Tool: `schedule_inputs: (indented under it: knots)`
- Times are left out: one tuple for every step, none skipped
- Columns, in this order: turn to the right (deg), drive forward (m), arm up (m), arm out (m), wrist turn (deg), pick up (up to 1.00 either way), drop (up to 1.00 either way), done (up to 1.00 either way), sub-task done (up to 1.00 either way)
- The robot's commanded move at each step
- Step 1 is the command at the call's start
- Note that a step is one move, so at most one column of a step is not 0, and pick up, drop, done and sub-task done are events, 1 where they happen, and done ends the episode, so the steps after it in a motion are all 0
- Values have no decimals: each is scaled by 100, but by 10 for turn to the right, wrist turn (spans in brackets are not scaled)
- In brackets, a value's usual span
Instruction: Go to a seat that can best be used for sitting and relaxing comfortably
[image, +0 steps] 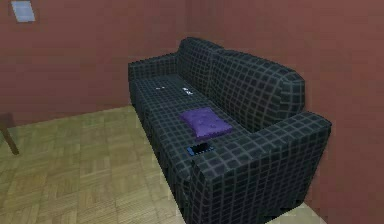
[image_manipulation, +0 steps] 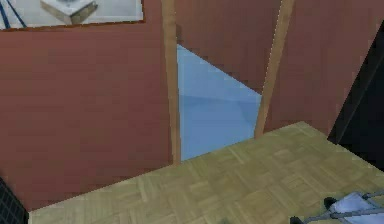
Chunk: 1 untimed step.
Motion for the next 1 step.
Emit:
schedule_inputs:
  knots:
    - [0, 0, 0, 0, 0, 0, 0, 100, 0]
